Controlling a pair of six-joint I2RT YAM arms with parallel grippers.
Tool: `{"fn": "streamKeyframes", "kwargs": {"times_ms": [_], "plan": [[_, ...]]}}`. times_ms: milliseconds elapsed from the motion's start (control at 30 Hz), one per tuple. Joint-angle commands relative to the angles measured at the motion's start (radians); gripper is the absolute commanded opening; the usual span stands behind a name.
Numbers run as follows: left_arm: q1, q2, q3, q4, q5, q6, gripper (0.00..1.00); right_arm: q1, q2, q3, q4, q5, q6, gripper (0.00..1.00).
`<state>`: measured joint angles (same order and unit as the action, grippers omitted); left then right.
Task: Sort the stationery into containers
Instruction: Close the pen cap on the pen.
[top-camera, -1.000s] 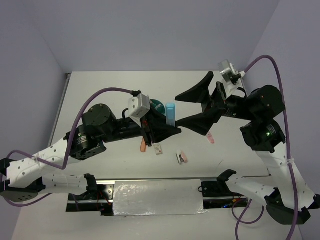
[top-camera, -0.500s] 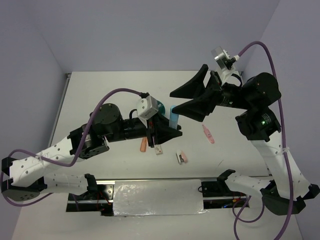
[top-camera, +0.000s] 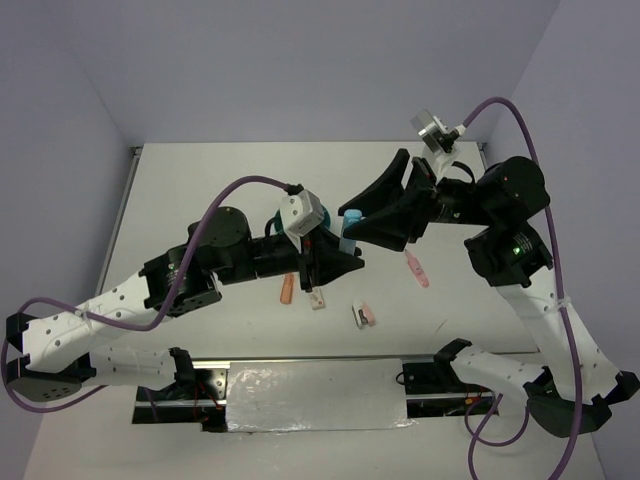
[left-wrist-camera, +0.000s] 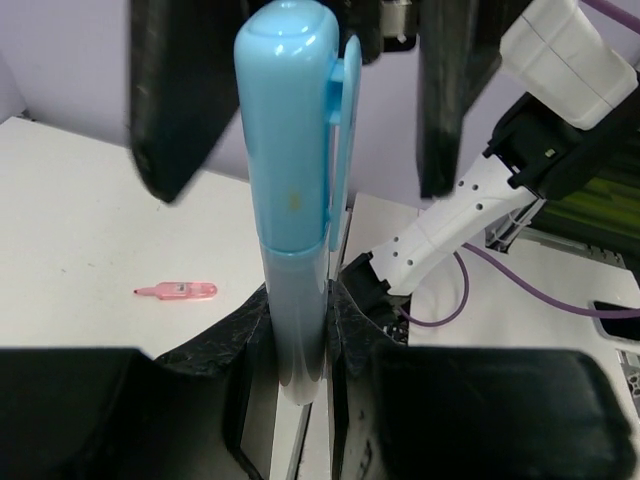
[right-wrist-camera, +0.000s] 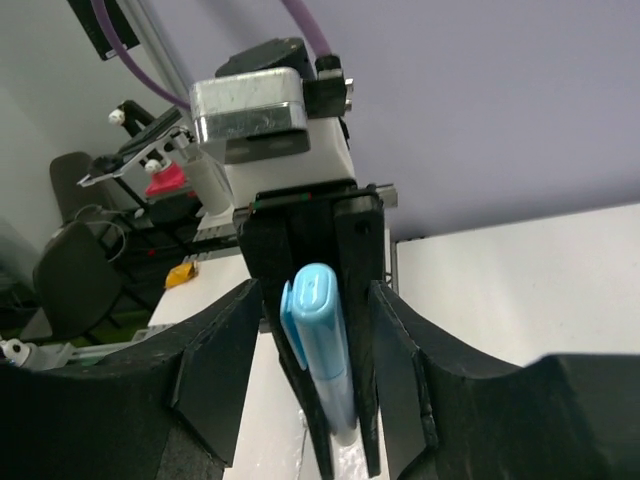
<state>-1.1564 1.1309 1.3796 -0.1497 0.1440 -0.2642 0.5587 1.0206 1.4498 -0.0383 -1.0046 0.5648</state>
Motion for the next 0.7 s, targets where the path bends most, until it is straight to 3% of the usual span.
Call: {"fn": "streamKeyframes", "kwargs": {"times_ms": [0, 100, 167, 433, 667], "plan": [[0.017, -0.014, 0.033, 0.061, -0.037, 0.008, 0.0, -0.002, -0.033, -0.032, 0.089, -0.038, 0.035, 0.55], [0.029, -0.007, 0.038, 0.061, -0.035, 0.003, 0.0, -0.003, -0.048, -0.06, 0.103, -0.031, 0.035, 0.43], [0.031, 0.0, 0.044, 0.059, -0.018, 0.003, 0.0, -0.003, -0.056, -0.069, 0.11, -0.02, 0.035, 0.43], [0.034, 0.02, 0.045, 0.072, 0.025, -0.001, 0.0, -0.005, -0.045, -0.052, 0.072, 0.024, -0.008, 0.71], [0.035, 0.024, 0.05, 0.067, 0.043, 0.0, 0.0, -0.005, -0.042, -0.023, 0.055, 0.073, -0.051, 0.69]]}}
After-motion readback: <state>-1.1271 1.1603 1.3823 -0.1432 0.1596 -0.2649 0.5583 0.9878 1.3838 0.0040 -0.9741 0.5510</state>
